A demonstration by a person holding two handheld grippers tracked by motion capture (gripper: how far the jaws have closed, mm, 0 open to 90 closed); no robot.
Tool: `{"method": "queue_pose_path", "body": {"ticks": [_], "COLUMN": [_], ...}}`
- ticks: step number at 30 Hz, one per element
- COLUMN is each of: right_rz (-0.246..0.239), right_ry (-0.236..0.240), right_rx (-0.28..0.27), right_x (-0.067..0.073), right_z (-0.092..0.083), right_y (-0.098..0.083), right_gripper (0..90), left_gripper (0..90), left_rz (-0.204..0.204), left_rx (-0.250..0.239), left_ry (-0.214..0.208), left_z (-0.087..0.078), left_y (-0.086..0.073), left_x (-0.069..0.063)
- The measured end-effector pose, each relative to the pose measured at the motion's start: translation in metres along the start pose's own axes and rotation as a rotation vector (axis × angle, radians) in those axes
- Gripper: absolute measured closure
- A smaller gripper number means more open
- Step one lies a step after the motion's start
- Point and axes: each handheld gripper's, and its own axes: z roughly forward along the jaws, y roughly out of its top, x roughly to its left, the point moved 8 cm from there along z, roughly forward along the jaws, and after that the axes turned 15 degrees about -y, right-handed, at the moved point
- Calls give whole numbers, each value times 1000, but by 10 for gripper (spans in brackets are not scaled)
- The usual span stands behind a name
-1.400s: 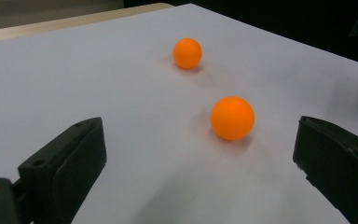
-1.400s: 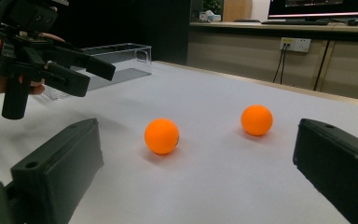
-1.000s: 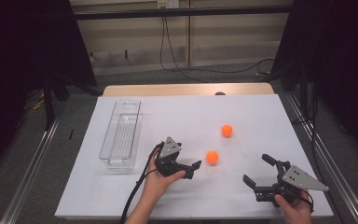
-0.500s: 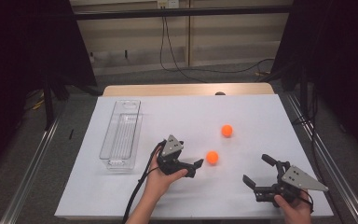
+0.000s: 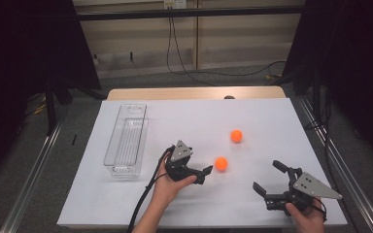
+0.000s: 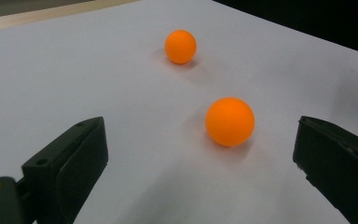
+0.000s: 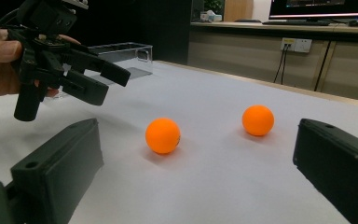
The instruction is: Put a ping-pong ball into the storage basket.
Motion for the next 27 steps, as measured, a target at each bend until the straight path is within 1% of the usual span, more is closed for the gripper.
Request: {"method": "queue_pose_path", "body": {"ticks": [5, 10, 13, 16, 18, 27], "right_rz": [1, 6, 6, 2, 3, 2], "right_ry": [-1, 0, 1, 0, 0, 3], "right_rx": [0, 4, 4, 1, 2, 5], "right_x": [0, 0, 0, 0, 0, 1], "right_z": [0, 0, 0, 0, 0, 0], "right_y": [0, -1, -1, 0, 0, -1], "right_gripper": [8, 8, 8, 8, 8, 8], "left_gripper": [32, 32, 33, 33, 32, 32], "left_rz": [-11, -23, -36, -28, -31, -25], "left_rx": [8, 5, 3, 15, 19, 20], "left_ry": [5, 11, 9, 2, 3, -8], "left_z": [2, 4, 5, 6, 7, 11], "left_y": [-1, -2, -2, -2, -2, 1], "left_x": [3, 7, 6, 5, 4, 2]}}
